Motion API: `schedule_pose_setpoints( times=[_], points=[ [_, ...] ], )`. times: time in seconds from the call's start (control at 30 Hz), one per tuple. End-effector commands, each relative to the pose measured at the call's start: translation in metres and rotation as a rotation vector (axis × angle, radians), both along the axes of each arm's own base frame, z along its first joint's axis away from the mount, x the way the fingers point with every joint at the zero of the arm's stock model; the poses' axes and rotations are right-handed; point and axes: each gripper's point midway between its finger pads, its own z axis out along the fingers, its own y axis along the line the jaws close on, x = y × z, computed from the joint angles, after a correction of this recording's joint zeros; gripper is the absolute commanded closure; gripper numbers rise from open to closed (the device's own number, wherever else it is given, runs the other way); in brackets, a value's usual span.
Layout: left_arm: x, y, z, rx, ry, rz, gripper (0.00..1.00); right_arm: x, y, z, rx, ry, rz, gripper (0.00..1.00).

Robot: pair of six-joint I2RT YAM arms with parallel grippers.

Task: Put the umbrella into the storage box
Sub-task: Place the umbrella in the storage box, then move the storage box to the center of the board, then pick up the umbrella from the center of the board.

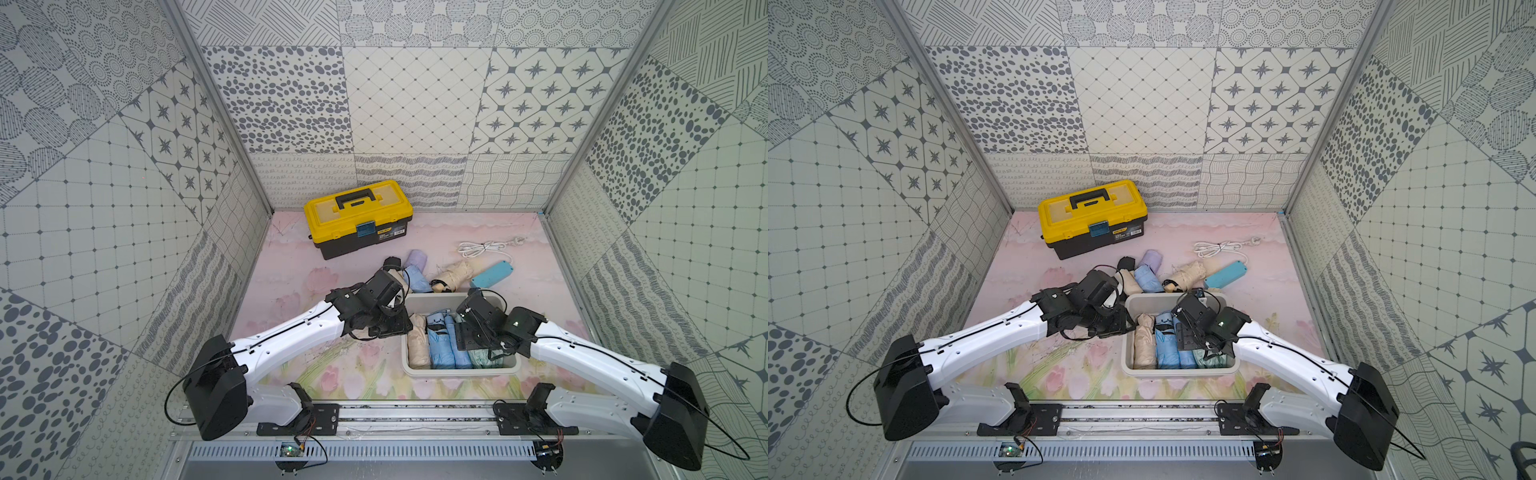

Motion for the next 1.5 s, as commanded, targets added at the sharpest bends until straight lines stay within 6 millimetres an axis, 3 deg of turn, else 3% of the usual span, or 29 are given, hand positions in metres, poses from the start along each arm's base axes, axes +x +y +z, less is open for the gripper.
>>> schedule_pose_setpoints(
  times=[0.0,0.2,0.4,0.53,0.7,0.87,1.0,1.07,1.17,1.3,1.47],
  points=[
    [0.004,0.016,-0.006,0.111,-0.040,0.000,0.65,0.010,0.007,0.045,0.114,-0.114,-0.014,0.16],
    [0.006,0.040,-0.006,0.205,-0.088,0.029,0.79,0.023,0.002,0.087,0.221,-0.190,-0.059,0.16],
    [0.003,0.073,0.003,0.303,-0.146,0.069,0.86,0.048,-0.020,0.091,0.298,-0.156,-0.178,0.16],
    [0.001,0.104,0.007,0.349,-0.154,0.115,0.89,0.070,-0.042,0.083,0.285,-0.139,-0.289,0.13],
    [-0.006,0.135,-0.001,0.347,-0.093,0.187,0.89,0.102,-0.067,0.053,0.263,-0.094,-0.468,0.11],
    [-0.010,0.154,-0.002,0.374,-0.087,0.229,0.88,0.127,-0.058,0.032,0.252,-0.095,-0.418,0.09],
    [-0.010,0.172,-0.005,0.379,-0.077,0.274,0.87,0.136,-0.054,0.020,0.186,-0.090,-0.320,0.08],
    [-0.008,0.175,-0.005,0.362,-0.083,0.284,0.78,0.138,-0.050,0.015,0.164,-0.077,-0.261,0.08],
    [-0.005,0.172,-0.003,0.327,-0.094,0.277,0.50,0.138,-0.050,0.013,0.143,-0.059,-0.243,0.08],
    [-0.003,0.166,0.007,0.279,-0.120,0.269,0.24,0.142,-0.037,0.026,0.154,-0.090,-0.140,0.08],
    [0.000,0.164,0.029,0.208,-0.189,0.316,0.12,0.156,-0.032,0.059,0.009,-0.199,0.152,0.06]
  ],
)
